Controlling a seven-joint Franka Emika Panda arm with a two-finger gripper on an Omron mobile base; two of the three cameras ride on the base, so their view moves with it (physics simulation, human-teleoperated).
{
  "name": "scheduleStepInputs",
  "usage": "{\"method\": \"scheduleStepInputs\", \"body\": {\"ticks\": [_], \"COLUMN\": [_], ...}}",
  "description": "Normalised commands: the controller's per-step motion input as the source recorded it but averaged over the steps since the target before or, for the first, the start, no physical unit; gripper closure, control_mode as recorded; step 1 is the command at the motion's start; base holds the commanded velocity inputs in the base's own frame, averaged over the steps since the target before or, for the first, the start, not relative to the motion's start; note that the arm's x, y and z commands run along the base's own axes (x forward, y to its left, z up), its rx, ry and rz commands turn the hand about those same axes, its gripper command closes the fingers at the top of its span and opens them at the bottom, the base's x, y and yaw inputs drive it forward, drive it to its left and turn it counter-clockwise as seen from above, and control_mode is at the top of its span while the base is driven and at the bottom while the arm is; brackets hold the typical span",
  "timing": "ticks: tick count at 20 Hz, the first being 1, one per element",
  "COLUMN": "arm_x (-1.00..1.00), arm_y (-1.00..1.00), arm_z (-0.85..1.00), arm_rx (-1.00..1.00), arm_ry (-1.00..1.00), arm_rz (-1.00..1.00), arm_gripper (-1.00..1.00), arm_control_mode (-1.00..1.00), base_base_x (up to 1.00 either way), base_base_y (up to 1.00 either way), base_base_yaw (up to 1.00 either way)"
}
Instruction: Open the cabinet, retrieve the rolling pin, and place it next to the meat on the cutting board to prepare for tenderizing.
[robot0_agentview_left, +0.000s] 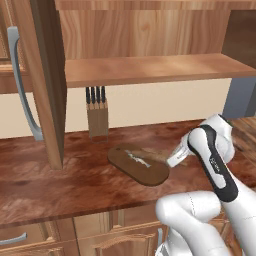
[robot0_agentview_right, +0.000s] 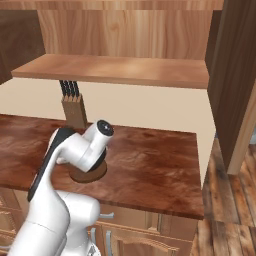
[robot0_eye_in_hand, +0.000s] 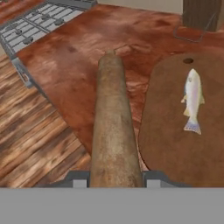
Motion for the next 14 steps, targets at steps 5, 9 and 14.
{"method": "scheduleStepInputs", "body": {"ticks": [5, 9, 14], "arm_x": [0.2, 0.15, 0.17], "arm_y": [0.06, 0.06, 0.03], "arm_z": [-0.2, -0.33, -0.32], "arm_rx": [0.0, -0.02, -0.02], "arm_ry": [0.02, 0.0, 0.0], "arm_rz": [0.21, 0.11, 0.11], "arm_gripper": [1.0, 1.0, 1.0], "arm_control_mode": [-1.0, -1.0, -1.0], "base_base_x": [0.0, 0.0, 0.0], "base_base_y": [0.0, 0.0, 0.0], "base_base_yaw": [0.0, 0.0, 0.0]}}
